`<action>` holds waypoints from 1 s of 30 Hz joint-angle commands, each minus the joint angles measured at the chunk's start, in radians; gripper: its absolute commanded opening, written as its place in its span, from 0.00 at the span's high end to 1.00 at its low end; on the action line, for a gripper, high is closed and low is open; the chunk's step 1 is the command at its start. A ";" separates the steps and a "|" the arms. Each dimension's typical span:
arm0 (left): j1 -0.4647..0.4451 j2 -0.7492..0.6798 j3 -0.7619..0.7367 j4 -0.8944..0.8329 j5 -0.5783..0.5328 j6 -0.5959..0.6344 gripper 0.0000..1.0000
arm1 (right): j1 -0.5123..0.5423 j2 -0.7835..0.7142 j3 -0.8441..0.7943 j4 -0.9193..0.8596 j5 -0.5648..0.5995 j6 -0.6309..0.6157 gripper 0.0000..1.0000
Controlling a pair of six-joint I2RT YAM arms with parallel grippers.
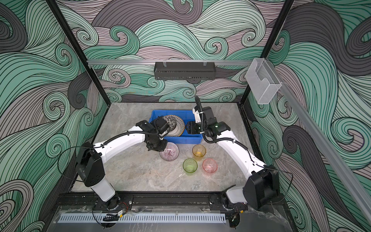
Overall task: Place the mixed dishes into the plastic bin
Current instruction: 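Carry the purple-striped bowl over the bin with the left gripper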
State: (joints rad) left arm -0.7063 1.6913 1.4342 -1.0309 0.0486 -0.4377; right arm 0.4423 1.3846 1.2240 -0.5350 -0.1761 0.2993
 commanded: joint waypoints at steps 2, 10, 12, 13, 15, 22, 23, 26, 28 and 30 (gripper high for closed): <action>0.055 -0.047 0.096 -0.056 -0.011 0.025 1.00 | -0.008 -0.045 0.012 -0.040 0.062 -0.020 0.34; 0.156 -0.018 0.207 -0.024 -0.019 0.006 1.00 | -0.008 -0.062 0.022 -0.091 0.126 -0.042 0.34; 0.168 -0.006 0.223 -0.005 -0.024 0.009 1.00 | -0.008 -0.062 0.026 -0.105 0.139 -0.051 0.35; 0.174 0.003 0.235 0.005 -0.028 0.008 1.00 | -0.008 -0.062 0.028 -0.115 0.145 -0.054 0.35; 0.184 0.023 0.261 0.023 -0.028 0.008 1.00 | -0.008 -0.061 0.031 -0.128 0.157 -0.058 0.35; 0.219 0.106 0.361 0.063 -0.029 0.005 1.00 | -0.009 -0.063 0.041 -0.176 0.187 -0.076 0.38; 0.224 0.120 0.374 0.063 -0.027 0.003 1.00 | -0.008 -0.065 0.042 -0.183 0.191 -0.078 0.38; 0.236 0.152 0.405 0.067 -0.023 -0.001 1.00 | -0.008 -0.071 0.037 -0.193 0.215 -0.083 0.38; 0.243 0.175 0.421 0.077 -0.021 0.002 1.00 | -0.008 -0.075 0.035 -0.195 0.225 -0.086 0.38; 0.248 0.198 0.436 0.097 -0.013 0.004 1.00 | -0.008 -0.075 0.034 -0.199 0.233 -0.089 0.38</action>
State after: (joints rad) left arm -0.4721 1.8732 1.8164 -0.9825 0.0261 -0.4294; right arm 0.4381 1.3315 1.2415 -0.7109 0.0200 0.2272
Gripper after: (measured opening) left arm 0.056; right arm 0.622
